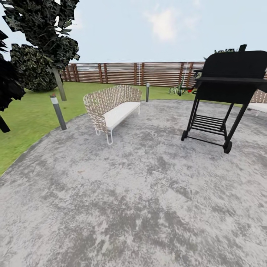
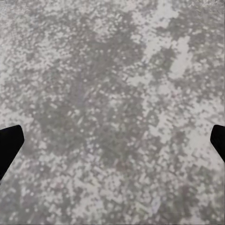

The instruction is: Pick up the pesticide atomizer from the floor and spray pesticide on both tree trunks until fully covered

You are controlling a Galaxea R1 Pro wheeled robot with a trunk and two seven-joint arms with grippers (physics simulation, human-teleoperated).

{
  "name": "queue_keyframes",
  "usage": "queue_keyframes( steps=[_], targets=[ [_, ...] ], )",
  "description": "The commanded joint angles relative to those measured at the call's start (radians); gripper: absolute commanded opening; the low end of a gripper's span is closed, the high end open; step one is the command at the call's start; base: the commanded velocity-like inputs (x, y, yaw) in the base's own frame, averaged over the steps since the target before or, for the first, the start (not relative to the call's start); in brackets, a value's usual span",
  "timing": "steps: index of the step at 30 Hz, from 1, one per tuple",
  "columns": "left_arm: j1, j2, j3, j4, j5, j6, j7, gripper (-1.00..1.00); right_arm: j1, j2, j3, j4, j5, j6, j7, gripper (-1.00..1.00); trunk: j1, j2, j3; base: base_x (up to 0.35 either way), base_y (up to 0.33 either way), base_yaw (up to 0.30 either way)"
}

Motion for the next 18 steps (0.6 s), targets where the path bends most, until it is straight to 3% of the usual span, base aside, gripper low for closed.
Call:
queue_keyframes(
  steps=[1, 18],
  targets=[
    [-0.001, 0.0, 0.001, 0.001, 0.002, -0.003, 0.0, 1.0, 0.0, 0.0, -0.001, 0.001, 0.0, -0.003, 0.0, 1.0, 0.0, 0.0, 0.001, 0.34, 0.0, 0.0],
    [-0.001, 0.001, 0.002, 0.002, 0.002, -0.003, 0.0, 1.0, 0.0, 0.002, 0.0, 0.002, 0.0, -0.003, -0.001, 1.0, 0.0, 0.0, 0.021, 0.34, 0.0, 0.0]
  ],
)
